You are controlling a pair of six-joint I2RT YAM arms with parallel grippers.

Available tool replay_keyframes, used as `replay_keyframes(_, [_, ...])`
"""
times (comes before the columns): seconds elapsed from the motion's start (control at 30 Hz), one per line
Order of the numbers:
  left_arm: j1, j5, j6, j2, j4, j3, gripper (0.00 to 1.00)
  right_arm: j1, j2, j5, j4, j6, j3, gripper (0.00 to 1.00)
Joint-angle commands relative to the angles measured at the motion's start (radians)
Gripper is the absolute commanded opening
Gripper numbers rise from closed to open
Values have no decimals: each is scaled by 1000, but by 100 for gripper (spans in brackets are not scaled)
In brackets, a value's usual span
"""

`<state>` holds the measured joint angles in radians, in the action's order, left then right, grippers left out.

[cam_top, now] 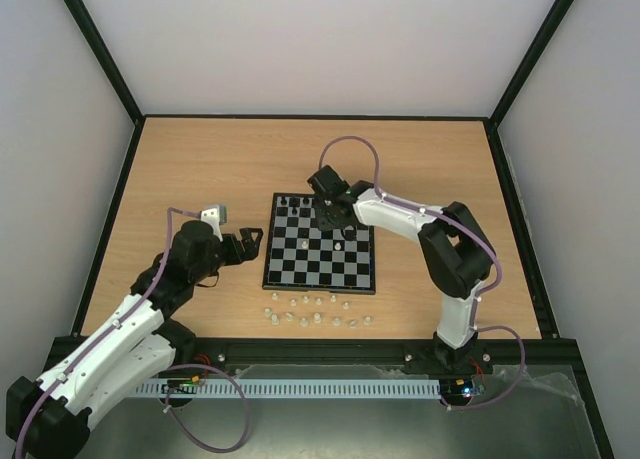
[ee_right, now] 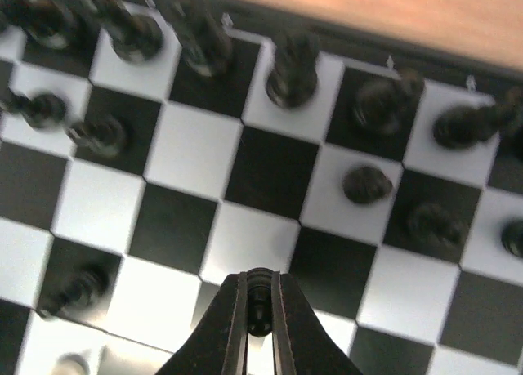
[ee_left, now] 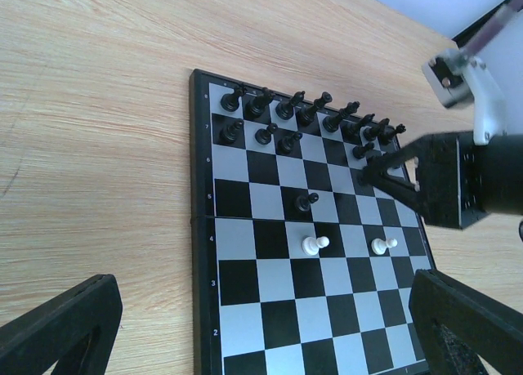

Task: Set up the chess pieces on the board
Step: Pick up the chess piece from the chessboard, then place the chess piece on the chessboard.

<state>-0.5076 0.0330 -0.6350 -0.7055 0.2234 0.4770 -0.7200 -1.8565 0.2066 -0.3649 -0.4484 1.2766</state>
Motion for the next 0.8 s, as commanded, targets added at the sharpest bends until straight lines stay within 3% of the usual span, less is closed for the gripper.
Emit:
replay_keyframes(0.0, [-5,-9,14,0,-2,6,99,6,-70,7,-67,22,98,2])
replay_keyframes(0.77, [-5,-12,18,15,7,5,99,31,-181,39,-107,37,213,3])
